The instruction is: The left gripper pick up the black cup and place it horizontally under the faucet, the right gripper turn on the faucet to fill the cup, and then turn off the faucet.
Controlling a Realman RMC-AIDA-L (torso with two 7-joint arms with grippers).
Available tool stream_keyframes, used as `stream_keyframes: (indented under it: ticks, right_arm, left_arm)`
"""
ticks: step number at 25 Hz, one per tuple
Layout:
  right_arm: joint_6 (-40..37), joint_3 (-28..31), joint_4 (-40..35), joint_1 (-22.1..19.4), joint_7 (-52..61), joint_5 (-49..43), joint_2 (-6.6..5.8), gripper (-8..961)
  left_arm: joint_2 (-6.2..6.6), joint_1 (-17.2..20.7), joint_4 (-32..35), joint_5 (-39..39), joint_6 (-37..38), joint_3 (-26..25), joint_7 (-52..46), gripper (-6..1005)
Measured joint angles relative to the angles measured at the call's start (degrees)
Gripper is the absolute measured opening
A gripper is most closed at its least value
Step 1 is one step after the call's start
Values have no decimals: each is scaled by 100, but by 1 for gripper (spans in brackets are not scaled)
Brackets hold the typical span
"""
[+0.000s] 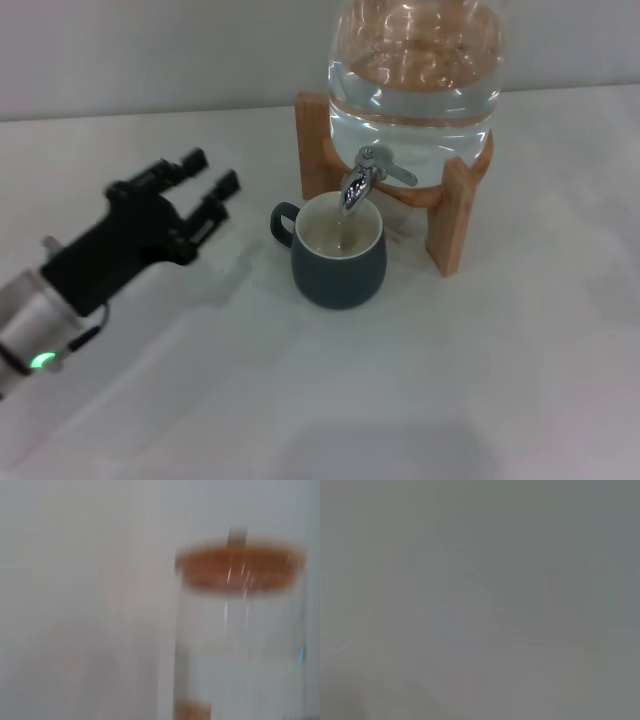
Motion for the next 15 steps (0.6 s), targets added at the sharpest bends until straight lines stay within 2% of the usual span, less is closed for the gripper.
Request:
stream_keyframes:
  ticks: [7, 11, 15]
  right_arm:
    - [33, -70, 0, -32, 22, -70, -64, 839]
    - [93, -321, -13, -40, 32, -259, -82, 839]
    - [365, -593, -60, -52, 37, -577, -65, 839]
  left_arm:
    - [5, 842, 1320, -906, -1628, 2, -1311, 462]
    - [10, 1136, 1891, -1380, -2006, 28, -1941, 462]
    - [12, 1224, 2150, -1494, -2131, 17, -2169, 463]
